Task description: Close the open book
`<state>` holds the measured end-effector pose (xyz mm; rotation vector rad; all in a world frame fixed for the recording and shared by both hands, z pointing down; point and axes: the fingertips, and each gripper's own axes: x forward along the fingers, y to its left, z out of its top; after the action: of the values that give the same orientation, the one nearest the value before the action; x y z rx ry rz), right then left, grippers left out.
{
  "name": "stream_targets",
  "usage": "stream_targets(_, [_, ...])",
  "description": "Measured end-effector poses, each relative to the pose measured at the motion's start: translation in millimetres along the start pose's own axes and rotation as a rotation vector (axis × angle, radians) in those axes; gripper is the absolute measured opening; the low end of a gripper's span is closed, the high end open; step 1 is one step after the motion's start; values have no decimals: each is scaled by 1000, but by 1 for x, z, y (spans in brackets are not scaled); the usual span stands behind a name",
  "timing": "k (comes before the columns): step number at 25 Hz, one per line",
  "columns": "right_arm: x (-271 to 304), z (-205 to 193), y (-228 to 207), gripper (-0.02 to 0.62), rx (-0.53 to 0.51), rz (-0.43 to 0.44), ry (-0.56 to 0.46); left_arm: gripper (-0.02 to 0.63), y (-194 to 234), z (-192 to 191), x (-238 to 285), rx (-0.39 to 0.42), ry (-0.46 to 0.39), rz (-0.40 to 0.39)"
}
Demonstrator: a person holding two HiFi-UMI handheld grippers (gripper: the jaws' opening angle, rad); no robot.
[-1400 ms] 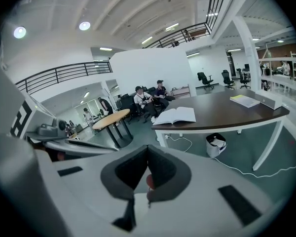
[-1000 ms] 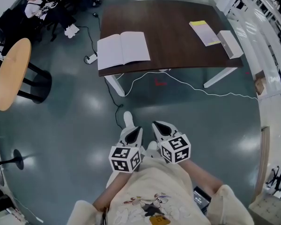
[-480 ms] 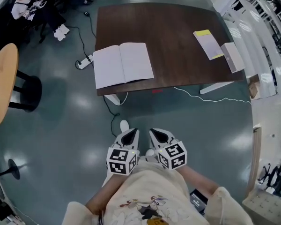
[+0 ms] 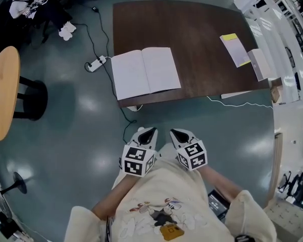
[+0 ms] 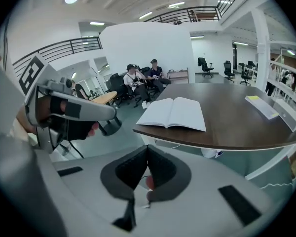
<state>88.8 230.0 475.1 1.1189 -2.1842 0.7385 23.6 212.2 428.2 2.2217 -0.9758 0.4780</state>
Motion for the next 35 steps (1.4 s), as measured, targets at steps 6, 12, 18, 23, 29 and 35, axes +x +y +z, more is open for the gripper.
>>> stream_targets(6, [22, 26, 12, 6, 22, -19, -9, 6, 33, 19, -10, -9, -18, -10])
stream_targets(12, [31, 49, 5, 6, 23, -15, -31, 6, 34, 21, 5, -15, 9, -36])
stream_targets(18, [41, 60, -4, 6, 69, 4, -37, 6, 44, 34, 19, -14, 16, -25])
stream_targets(23, [55, 73, -19, 5, 77, 36, -32, 6, 53, 53, 40, 1, 30, -7])
stream_targets(29, [70, 93, -59, 6, 121, 70, -24, 6, 55, 67, 82, -21, 60, 10])
stream_targets(35, [97, 92, -112, 6, 337, 90, 53, 6, 67, 75, 132, 119, 158, 37])
